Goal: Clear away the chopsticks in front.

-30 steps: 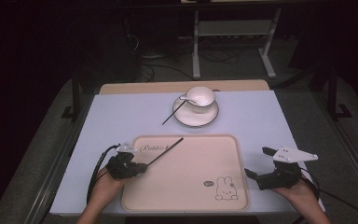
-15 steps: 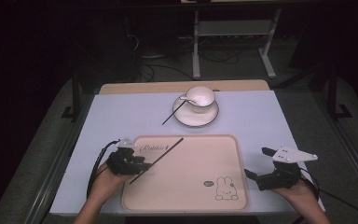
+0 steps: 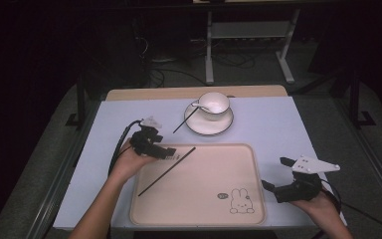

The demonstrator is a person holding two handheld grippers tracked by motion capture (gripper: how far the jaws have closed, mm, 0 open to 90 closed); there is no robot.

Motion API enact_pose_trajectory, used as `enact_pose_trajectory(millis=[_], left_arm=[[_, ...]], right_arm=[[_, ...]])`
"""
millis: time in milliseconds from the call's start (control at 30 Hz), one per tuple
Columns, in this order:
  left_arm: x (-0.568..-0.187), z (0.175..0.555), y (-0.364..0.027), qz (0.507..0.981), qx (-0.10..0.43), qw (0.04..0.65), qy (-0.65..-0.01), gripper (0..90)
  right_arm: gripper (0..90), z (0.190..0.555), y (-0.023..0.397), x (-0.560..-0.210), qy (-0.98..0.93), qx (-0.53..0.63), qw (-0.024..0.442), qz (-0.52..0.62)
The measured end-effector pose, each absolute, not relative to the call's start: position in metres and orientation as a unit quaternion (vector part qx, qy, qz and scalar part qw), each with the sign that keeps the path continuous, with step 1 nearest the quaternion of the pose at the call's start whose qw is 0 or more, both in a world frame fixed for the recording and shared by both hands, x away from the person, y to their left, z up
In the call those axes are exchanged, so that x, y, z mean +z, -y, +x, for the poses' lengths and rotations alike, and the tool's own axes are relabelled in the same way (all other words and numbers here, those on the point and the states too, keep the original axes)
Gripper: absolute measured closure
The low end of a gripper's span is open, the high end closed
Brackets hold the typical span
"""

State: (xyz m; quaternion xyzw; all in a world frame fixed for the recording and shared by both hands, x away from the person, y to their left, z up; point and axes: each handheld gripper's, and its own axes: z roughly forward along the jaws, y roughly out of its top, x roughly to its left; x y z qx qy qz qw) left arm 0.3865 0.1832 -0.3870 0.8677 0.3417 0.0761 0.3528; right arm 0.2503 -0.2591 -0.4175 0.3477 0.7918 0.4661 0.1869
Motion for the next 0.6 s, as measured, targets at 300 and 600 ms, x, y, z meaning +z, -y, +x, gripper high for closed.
enact_pose_trajectory(millis=[300, 600], left_arm=[[-0.376, 0.437, -0.158, 0.872, 0.098, 0.344, -0.333, 25.5], [-0.376, 0.482, -0.131, 0.866, 0.134, 0.349, -0.333, 55.5]], right_arm=[[0.0, 0.250, 0.260, -0.417, -0.791, 0.469, 0.186, 0.347], [0.0, 0.250, 0.261, -0.417, -0.789, 0.472, 0.185, 0.348]])
